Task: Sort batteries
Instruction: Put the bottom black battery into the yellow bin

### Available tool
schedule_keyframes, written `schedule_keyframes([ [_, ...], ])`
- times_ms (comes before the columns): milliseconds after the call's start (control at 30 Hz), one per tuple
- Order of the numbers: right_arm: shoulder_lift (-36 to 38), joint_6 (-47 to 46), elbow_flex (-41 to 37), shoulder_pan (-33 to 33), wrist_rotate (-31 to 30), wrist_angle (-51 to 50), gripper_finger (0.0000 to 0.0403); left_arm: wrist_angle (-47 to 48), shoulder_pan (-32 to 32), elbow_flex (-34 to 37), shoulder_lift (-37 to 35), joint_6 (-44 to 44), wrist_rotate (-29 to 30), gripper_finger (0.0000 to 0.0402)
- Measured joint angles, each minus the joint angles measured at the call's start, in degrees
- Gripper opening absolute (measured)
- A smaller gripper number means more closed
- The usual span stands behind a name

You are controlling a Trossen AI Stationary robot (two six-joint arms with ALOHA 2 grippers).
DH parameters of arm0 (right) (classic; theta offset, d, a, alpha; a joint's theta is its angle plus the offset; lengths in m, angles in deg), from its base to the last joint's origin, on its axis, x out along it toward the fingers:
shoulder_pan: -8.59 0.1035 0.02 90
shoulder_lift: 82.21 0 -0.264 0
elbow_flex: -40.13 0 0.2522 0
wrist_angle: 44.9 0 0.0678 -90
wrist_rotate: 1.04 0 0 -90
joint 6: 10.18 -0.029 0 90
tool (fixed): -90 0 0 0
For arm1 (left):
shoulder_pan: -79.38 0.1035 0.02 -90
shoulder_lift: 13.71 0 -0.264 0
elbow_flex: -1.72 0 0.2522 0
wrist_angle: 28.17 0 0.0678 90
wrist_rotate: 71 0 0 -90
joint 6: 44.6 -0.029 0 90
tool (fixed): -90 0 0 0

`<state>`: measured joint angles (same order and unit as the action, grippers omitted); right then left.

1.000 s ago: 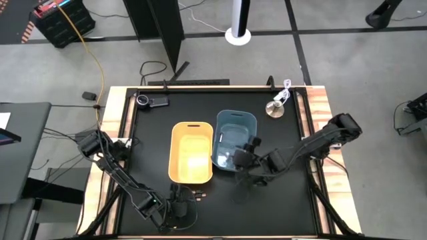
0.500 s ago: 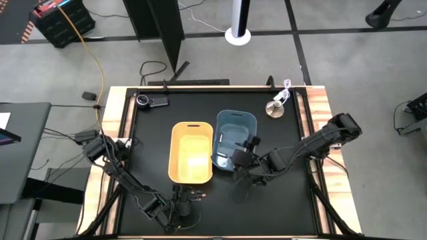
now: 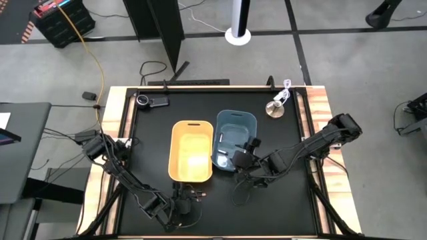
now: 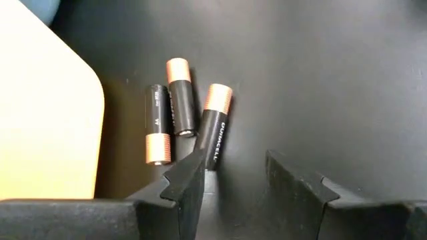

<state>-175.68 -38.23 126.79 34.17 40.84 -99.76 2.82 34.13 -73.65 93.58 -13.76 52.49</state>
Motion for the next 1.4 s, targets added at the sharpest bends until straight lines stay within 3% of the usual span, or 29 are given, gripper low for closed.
schedule_keyframes([
  [300, 0.00, -0.04, 0.00, 0.00, 0.00, 0.42, 0.0291, -0.02, 1.96, 0.00, 0.00, -0.85, 0.23, 0.0153],
  [533, 0.00, -0.10, 0.00, 0.00, 0.02, 0.65, 0.0291, -0.67, 3.73, -0.06, 1.23, -2.53, -5.02, 0.0153],
  [900, -0.02, -0.44, 0.00, 0.00, 0.02, 0.81, 0.0291, -0.95, 4.15, -0.13, 1.40, -2.42, -6.11, 0.0149],
  [1267, -0.02, -0.46, 0.00, 0.00, 0.02, 0.81, 0.0291, -0.48, 4.44, -0.11, 1.46, 0.21, -9.00, 0.0045],
  [1400, -0.02, -0.59, 0.00, 0.00, 0.02, 0.81, 0.0291, -0.31, 4.54, -0.11, 1.44, 0.94, -9.92, 0.0039],
])
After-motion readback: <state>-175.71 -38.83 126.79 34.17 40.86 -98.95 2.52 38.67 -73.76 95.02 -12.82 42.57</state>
